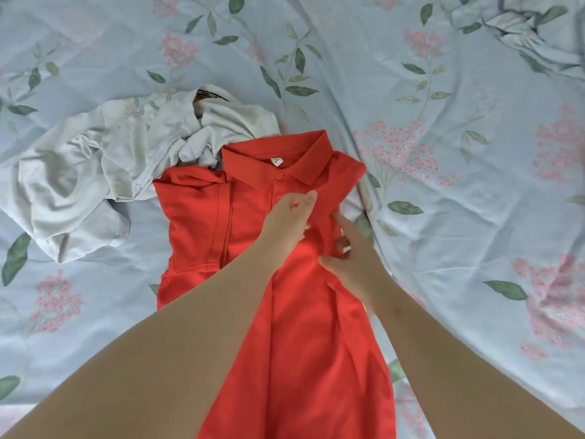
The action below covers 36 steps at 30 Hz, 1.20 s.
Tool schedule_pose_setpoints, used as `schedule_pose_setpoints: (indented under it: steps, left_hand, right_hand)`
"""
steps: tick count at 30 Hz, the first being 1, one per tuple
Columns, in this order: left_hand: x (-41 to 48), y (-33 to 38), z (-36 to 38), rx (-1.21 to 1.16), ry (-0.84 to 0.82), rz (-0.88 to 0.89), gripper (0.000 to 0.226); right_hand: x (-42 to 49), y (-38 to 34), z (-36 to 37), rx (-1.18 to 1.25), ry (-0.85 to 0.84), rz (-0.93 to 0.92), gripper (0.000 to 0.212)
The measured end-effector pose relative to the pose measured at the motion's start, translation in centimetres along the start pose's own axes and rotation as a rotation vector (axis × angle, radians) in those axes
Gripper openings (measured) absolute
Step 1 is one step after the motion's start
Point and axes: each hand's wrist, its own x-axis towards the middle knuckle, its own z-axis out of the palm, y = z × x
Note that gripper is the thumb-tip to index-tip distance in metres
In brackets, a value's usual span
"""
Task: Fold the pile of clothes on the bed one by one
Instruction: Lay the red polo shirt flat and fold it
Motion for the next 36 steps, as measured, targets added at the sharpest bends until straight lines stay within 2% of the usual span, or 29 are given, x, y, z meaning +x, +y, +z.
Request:
schedule_pose_setpoints:
  steps: [2, 4, 6, 8, 10, 12, 13, 14, 19, 21, 23, 26, 28, 31, 33, 34, 36]
  left_hand:
    - [0.3, -0.5, 0.6, 0.109, 0.000, -0.070, 0.049]
    - [0.3, -0.9, 1.3, 0.247, 0.008, -0.042, 0.065]
    - [0.5, -0.9, 1.7, 0.392, 0.039, 0.030, 0.057]
    - [0.9, -1.0, 1.4, 0.462, 0.131, 0.051, 0.030]
    - [1.2, -1.2, 0.4, 0.271, 0.209, -0.018, 0.023]
    - [1.3, -1.2, -1.0, -0.136, 0.207, -0.121, 0.025]
    - [1.3, -1.4, -2.0, -0.290, 0.206, -0.147, 0.027]
    - [1.1, -1.5, -3.2, -0.349, 0.218, -0.138, 0.029]
    - [-0.1, -3.7, -11.0, -0.395, 0.425, 0.050, 0.023]
    - [0.2, -5.3, -14.1, -0.395, 0.466, 0.021, 0.024]
    - [0.3, -6.8, -15.9, -0.360, 0.424, -0.063, 0.021]
    - [0.5, -8.5, -16.5, -0.318, 0.359, -0.201, 0.029]
    - [0.6, -8.5, -16.5, -0.275, 0.399, -0.167, 0.024]
    - [0.5, -8.8, -17.0, -0.265, 0.557, -0.135, 0.018]
    - [-0.2, -9.7, -17.1, -0.371, 0.533, -0.214, 0.025]
    - [-1.0, -10.1, -16.9, -0.405, 0.480, -0.246, 0.030]
    - [-2.7, -10.9, -15.9, -0.228, 0.346, -0.286, 0.048]
  right_hand:
    - [-0.6, 0.7, 0.6, -0.068, -0.052, 0.031, 0.068]
    - [-1.4, 1.7, 0.7, -0.135, -0.036, 0.072, 0.056]
    - [-2.5, 2.7, 0.6, -0.167, -0.051, 0.101, 0.046]
    - [-3.5, 3.5, 0.6, -0.205, -0.096, 0.106, 0.040]
    - [-4.1, 3.6, 0.8, -0.215, -0.125, 0.085, 0.038]
    - [-4.6, 2.8, 1.7, -0.214, -0.173, 0.058, 0.043]
    - [-4.8, 2.2, 2.3, -0.202, -0.205, 0.045, 0.045]
    - [-5.1, 1.5, 3.1, -0.178, -0.238, 0.028, 0.048]
    - [-6.0, -1.4, 9.2, -0.114, -0.387, -0.051, 0.056]
    - [-6.2, -1.8, 12.0, -0.112, -0.433, -0.059, 0.059]
    - [-6.5, -1.6, 14.3, -0.150, -0.457, -0.030, 0.062]
    - [-7.6, -0.2, 15.8, -0.363, -0.442, 0.046, 0.064]
    - [-8.8, 0.6, 15.5, -0.483, -0.424, 0.061, 0.057]
    - [-10.0, 1.6, 14.5, -0.617, -0.406, 0.093, 0.033]
    - [-10.8, 2.4, 14.0, -0.686, -0.397, 0.129, 0.014]
    - [-11.3, 2.7, 13.9, -0.689, -0.390, 0.151, 0.010]
    - [-12.2, 3.0, 14.4, -0.640, -0.384, 0.181, 0.024]
